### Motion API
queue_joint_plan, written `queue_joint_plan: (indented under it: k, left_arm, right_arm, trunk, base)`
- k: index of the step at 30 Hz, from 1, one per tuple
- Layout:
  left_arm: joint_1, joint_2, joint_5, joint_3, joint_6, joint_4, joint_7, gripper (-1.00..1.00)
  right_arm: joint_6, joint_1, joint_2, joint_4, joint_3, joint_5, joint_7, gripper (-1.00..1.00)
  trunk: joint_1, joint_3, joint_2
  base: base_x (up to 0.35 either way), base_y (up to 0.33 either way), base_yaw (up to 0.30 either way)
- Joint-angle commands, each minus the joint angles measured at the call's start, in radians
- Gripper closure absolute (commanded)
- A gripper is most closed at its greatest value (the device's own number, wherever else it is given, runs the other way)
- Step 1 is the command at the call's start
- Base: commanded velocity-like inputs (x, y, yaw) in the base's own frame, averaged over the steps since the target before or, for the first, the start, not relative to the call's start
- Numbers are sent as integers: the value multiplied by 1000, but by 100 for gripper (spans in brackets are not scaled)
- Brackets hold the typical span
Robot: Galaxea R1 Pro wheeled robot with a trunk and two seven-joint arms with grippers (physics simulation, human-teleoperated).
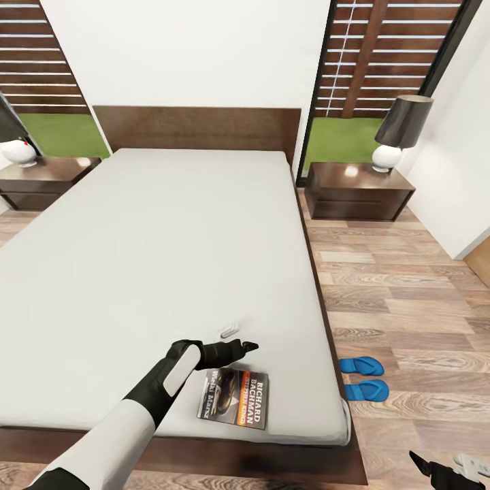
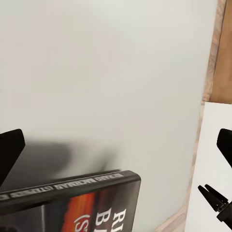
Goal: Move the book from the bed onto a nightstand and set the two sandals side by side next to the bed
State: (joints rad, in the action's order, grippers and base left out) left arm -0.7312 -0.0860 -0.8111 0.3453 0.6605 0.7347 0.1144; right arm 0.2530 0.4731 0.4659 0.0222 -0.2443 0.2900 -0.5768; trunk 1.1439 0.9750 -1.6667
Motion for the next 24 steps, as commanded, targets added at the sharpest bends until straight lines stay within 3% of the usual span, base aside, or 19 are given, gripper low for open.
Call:
queue_joint_plan:
  k: [1,5,10,19,24]
  left_arm:
    - [-1,0,1,0,3,0,2,-100]
    - [-1,0,1,0,3,0,2,-100]
    - [0,0,1,0,2,0,2,-100]
    - [-1,-1,1,0,3,0,3,-100]
    - [-1,0,1,0,3,0,2,-100]
  right_arm:
    - [2,1,0,2,-1,6,-6,-100]
    - [2,1,0,2,-1,6,-6,-100]
    - [2,1,0,2,-1,6,-6,-100]
    - [2,1,0,2,-1,6,-6,-100]
    - [2,1,0,2,-1,6,-6,-100]
  trunk:
    - [0,1,0]
    - [0,1,0]
    - [19,16,-35]
    - [19,16,-35]
    - [34,29,-63]
  base:
    - [0,0,0]
    - [0,0,0]
    - [0,0,0]
    - [0,0,0]
    - [0,0,0]
